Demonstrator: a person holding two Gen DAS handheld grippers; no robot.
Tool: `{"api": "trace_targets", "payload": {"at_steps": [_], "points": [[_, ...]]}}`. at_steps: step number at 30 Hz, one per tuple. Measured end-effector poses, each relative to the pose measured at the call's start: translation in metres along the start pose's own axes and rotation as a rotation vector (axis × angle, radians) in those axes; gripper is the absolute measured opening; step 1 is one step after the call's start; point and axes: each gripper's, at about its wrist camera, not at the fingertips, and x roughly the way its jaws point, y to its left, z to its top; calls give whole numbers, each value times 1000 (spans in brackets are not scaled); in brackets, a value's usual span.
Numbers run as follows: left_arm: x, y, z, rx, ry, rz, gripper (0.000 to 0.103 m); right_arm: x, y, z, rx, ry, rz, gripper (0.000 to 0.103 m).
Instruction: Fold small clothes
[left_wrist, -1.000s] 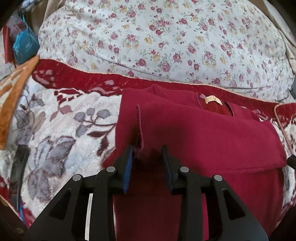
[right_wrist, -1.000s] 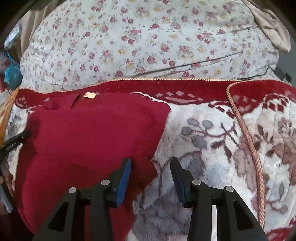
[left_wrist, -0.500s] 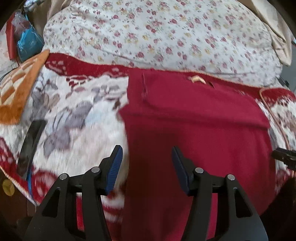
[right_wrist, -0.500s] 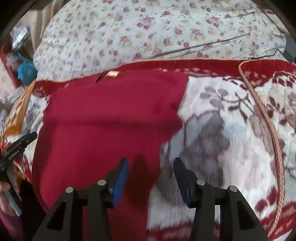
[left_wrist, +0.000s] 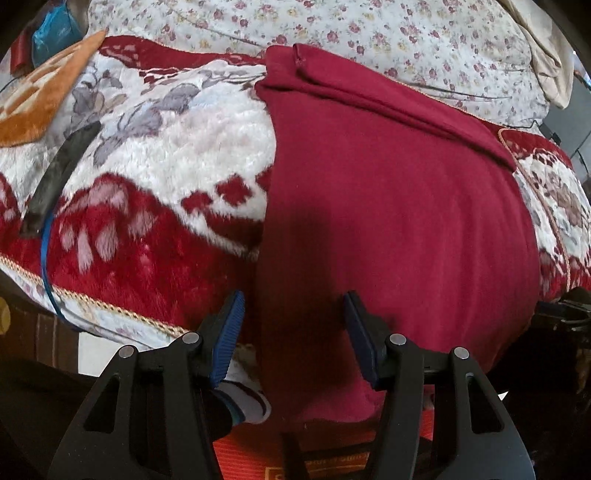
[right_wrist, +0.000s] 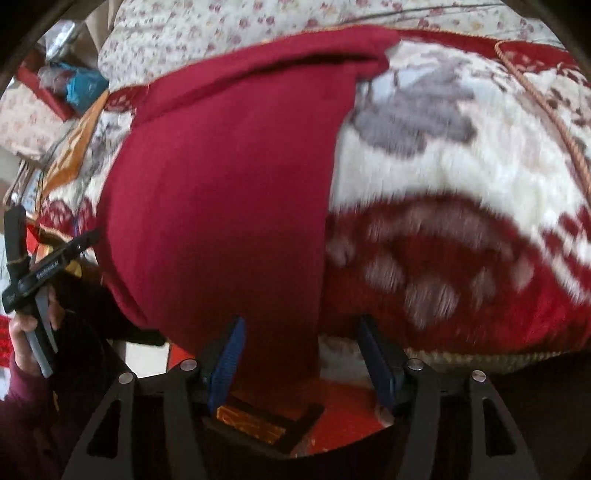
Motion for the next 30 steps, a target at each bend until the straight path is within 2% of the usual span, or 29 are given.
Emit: {"api": "trace_targets", "payload": {"at_steps": [8,14,21,24,26,30], "points": [[-2,-1,-7,6,8,6,55,5,8,-1,-9,2,-7,62],[-2,-1,-7,18,6,21,55,6,16,1,-24,-9,-47,63],[-5,0,-9,21,6,14,55,11,27,-1,-65,30,-26,63],[-8,7,-15,7,30,-36,55,18,30,-3,-75,63,-25,63],[-5,13,-22,-9,81,-84,55,22,30,-6,-94,97,-37,63],[1,14,-37,4,134,-81,55,29,28,-11,-97,128,-47,63]]}}
